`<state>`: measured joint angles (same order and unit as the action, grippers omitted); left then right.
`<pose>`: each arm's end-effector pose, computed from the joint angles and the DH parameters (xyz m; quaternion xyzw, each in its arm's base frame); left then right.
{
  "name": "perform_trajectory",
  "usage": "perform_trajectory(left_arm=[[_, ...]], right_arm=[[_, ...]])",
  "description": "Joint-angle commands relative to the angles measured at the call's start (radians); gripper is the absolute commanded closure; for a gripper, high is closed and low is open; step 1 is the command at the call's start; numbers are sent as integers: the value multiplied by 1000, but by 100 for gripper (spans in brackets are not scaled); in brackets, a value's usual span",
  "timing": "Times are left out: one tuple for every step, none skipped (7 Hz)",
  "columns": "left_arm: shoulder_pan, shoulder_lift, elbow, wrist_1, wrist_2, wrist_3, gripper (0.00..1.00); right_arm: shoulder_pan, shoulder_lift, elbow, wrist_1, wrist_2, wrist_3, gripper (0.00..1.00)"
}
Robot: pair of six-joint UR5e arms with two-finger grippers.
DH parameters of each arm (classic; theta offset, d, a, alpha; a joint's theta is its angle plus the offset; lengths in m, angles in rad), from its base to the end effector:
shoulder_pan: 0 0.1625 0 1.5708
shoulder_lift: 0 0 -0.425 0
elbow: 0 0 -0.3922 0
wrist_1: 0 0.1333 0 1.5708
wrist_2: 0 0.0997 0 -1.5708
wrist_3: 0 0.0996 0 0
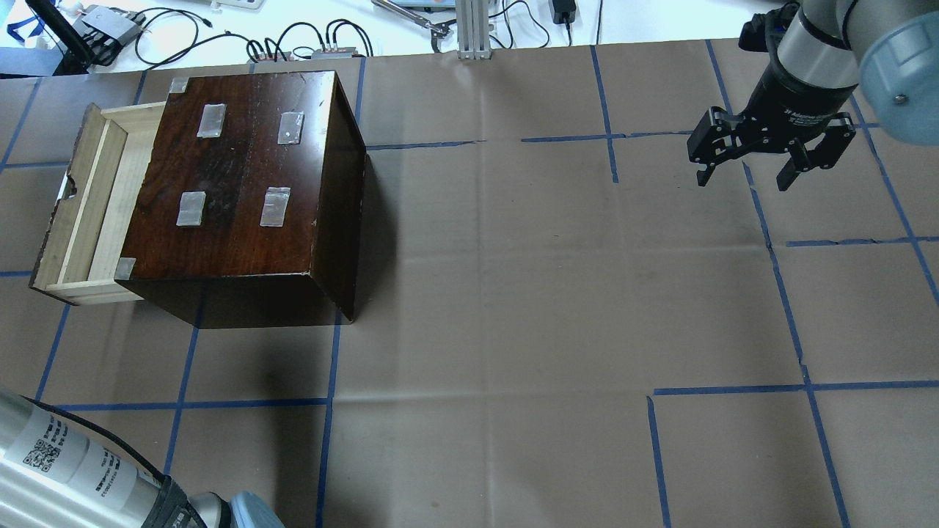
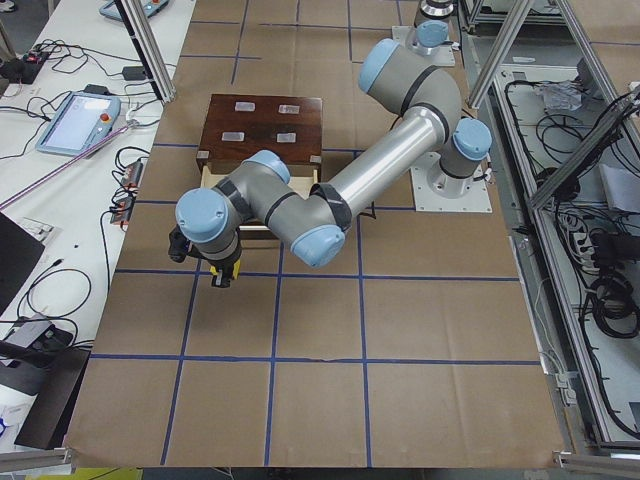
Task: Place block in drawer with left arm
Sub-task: 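Carry the yellow cube over the open drawer and lower it inside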
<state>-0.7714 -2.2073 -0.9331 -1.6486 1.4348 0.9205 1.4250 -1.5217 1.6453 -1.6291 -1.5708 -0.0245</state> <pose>0.4258 -0.6188 0.3987 -0.0577 -0.9953 0.0265 0.0733 0.0588 -0.5171 0.4327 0.0606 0.9976 0.0325 0.0028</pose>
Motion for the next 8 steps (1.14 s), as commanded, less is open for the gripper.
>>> perform_trajectory(left_arm=[[-3,163,-213,44,-2,-40,71],[-11,240,-363,156,-2,-79,71],[-14,312,-497,253,-2,-116,71],[-34,387,-609,333,-4,-153,70],[-87,443,-669,357,2,-166,70],[-139,466,-687,368,4,-237,70],[-175,477,-690,366,4,-270,70],[-198,480,-690,368,4,-305,70]], right_arm=[[0,0,1,0,0,0,0],[0,0,1,0,0,0,0],[0,0,1,0,0,0,0],[0,0,1,0,0,0,0],[0,0,-1,0,0,0,0],[0,0,1,0,0,0,0],[0,0,1,0,0,0,0],[0,0,1,0,0,0,0]])
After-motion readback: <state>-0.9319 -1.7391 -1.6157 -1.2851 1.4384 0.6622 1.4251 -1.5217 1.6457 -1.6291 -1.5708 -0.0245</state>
